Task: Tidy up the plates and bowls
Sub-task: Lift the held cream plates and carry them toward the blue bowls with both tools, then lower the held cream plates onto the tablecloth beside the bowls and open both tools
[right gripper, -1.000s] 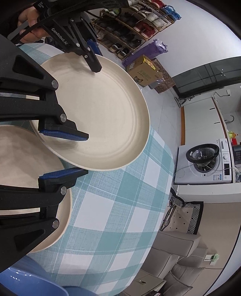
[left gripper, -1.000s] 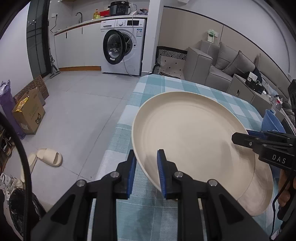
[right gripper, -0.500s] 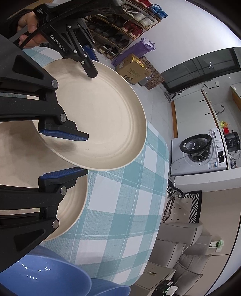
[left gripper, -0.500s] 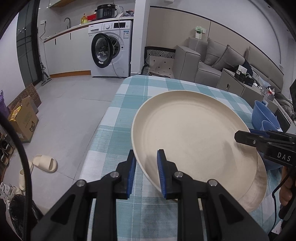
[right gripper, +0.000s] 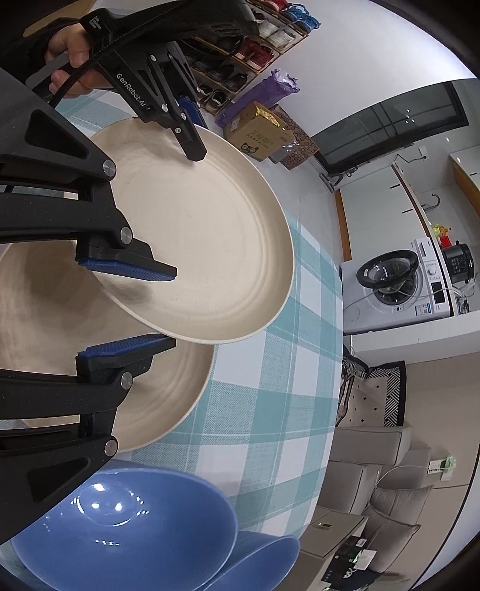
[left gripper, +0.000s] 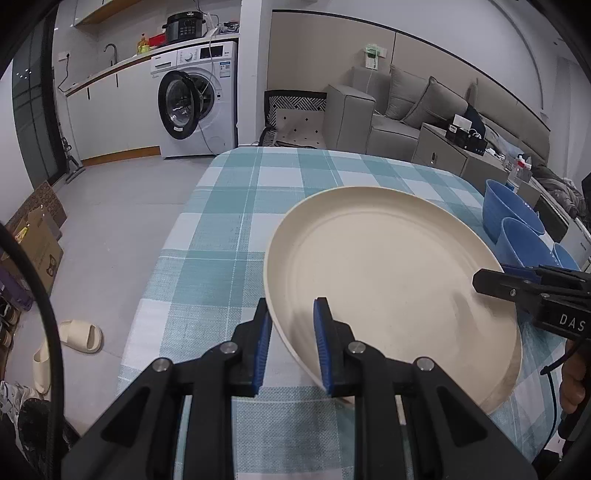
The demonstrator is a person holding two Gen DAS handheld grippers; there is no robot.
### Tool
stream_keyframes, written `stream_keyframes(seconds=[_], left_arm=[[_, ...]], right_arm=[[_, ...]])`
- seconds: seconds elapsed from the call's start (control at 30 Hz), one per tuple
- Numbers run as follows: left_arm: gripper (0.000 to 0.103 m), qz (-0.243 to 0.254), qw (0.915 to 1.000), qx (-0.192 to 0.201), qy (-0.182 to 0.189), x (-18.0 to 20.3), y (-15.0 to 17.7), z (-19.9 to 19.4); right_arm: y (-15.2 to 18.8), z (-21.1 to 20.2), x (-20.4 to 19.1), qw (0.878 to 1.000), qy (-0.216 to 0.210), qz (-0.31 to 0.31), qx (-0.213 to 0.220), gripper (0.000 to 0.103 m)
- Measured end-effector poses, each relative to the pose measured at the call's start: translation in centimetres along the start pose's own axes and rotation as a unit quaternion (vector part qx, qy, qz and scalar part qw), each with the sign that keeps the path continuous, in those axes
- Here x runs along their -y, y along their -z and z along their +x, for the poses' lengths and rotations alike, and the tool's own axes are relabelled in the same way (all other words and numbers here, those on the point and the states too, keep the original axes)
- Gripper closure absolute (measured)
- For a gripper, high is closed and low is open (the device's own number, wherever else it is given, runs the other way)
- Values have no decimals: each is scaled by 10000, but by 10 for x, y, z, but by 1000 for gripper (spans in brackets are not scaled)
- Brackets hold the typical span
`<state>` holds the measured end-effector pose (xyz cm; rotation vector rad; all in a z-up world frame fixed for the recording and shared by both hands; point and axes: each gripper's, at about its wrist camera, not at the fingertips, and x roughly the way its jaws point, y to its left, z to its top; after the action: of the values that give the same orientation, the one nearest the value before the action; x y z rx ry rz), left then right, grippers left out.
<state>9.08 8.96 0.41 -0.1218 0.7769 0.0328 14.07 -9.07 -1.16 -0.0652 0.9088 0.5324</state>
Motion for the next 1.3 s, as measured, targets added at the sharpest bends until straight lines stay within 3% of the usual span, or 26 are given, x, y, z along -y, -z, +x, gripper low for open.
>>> stream_keyframes(seconds=[0.8,1.3], left_arm=[[82,440,9989,-50,176,40,13,15],[82,686,9976,16,128,56,21,21]], right_arm=[[45,-22,29,9992,318,221,123,73],[59,-23,32,9972,725,16,175,72]])
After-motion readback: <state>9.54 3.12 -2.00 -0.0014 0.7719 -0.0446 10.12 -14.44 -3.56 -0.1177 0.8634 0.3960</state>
